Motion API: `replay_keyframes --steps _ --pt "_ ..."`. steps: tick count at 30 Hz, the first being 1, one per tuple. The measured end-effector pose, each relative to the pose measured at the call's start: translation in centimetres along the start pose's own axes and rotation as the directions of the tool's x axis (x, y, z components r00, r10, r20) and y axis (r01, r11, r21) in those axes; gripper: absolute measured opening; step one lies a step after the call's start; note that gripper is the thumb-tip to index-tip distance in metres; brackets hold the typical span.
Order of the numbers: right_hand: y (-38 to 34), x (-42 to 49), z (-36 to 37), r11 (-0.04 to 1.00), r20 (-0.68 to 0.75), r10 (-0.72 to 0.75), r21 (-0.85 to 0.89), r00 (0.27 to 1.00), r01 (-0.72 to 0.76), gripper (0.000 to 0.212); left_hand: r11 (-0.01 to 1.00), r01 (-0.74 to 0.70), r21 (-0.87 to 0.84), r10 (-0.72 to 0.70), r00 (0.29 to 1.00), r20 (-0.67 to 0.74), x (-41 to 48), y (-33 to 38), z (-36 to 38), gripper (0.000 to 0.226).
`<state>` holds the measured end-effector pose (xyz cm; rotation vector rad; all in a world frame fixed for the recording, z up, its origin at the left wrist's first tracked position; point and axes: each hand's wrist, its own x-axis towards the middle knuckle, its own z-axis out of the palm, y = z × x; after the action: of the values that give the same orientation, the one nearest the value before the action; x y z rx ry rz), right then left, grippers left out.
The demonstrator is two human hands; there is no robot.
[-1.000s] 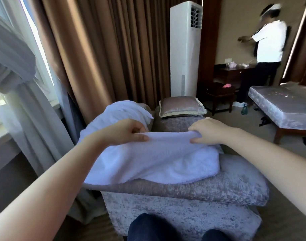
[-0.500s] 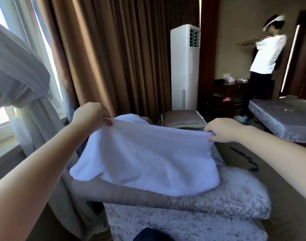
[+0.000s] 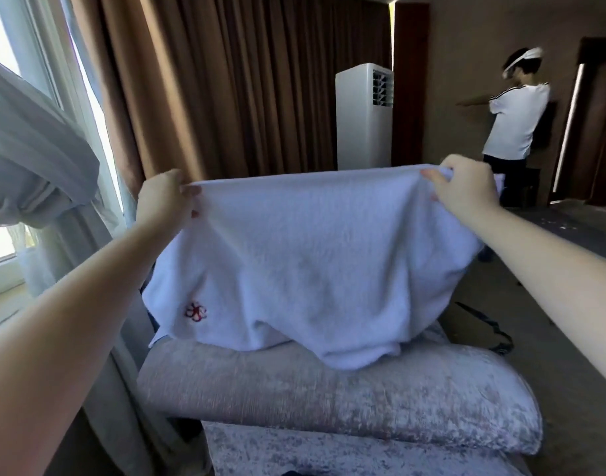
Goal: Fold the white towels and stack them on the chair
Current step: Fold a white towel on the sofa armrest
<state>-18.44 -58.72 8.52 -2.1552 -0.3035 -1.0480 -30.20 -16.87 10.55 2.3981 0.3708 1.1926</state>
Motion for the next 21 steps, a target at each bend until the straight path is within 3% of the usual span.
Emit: replay_keyframes --steps 3,8,13,21 --pt "0.2 1.0 0.3 1.000 -0.031 0.006 0.001 0.999 -0.006 0.023 0.986 -0.083 0.143 0.089 0.996 -0.031 2.1 0.3 0.1 0.023" --pt "3.2 0.8 2.7 0.997 0.074 0.081 -0.019 0.994 -0.080 0.021 0.955 -0.145 0.259 0.124 0.988 0.093 3.5 -0.1 2.6 0.027" --pt "4.2 2.9 3.4 0.993 0.054 0.109 -0.043 0.993 -0.106 0.018 0.933 -0.174 0.314 0.120 0.976 0.183 6.2 -0.6 5.6 0.028" --pt "3.1 8.9 1.4 0.997 -0.175 0.062 -0.032 0.983 -0.068 0.020 0.867 -0.328 0.375 0.363 0.932 -0.023 13.4 5.1 3.8 0.025"
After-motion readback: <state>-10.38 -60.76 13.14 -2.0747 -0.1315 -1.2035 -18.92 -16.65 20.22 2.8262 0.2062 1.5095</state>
